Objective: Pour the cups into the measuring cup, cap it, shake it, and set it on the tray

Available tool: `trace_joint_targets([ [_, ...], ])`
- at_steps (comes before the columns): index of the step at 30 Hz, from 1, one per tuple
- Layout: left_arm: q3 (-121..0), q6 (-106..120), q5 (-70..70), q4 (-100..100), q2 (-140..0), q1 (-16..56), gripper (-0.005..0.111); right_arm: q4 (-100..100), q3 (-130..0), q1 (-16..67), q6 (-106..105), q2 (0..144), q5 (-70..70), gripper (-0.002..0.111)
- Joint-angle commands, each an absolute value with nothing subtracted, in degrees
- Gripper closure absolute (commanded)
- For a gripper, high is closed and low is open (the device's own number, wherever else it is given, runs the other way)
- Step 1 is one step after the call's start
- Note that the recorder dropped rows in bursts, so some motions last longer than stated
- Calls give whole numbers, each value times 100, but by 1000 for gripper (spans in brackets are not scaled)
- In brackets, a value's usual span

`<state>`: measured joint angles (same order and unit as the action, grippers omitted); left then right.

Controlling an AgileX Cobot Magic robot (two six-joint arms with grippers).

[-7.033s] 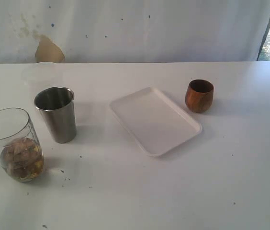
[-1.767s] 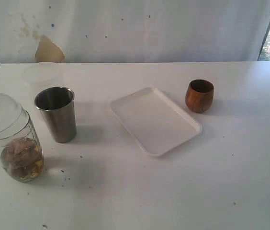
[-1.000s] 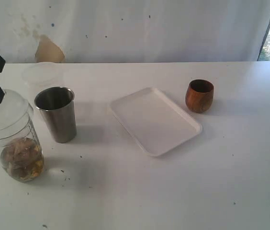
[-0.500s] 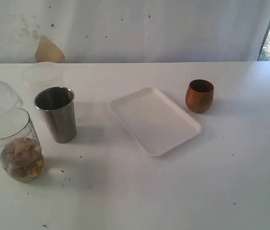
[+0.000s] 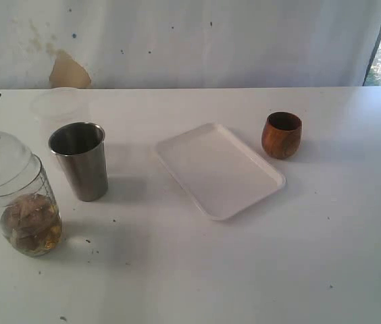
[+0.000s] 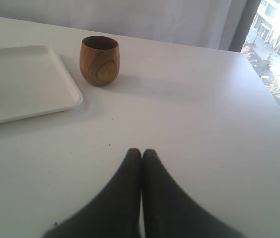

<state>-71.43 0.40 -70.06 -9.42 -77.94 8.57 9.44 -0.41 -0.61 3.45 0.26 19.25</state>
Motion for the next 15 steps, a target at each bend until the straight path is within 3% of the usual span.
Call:
trace_joint_targets([
  [1,-7141,129,-6996,-1131,-7767,881,107,993,0,-106,361,0,1920,108],
  [15,-7130,135,-6996,-988,-7814,881,107,993,0,-106,361,0,1920,108],
])
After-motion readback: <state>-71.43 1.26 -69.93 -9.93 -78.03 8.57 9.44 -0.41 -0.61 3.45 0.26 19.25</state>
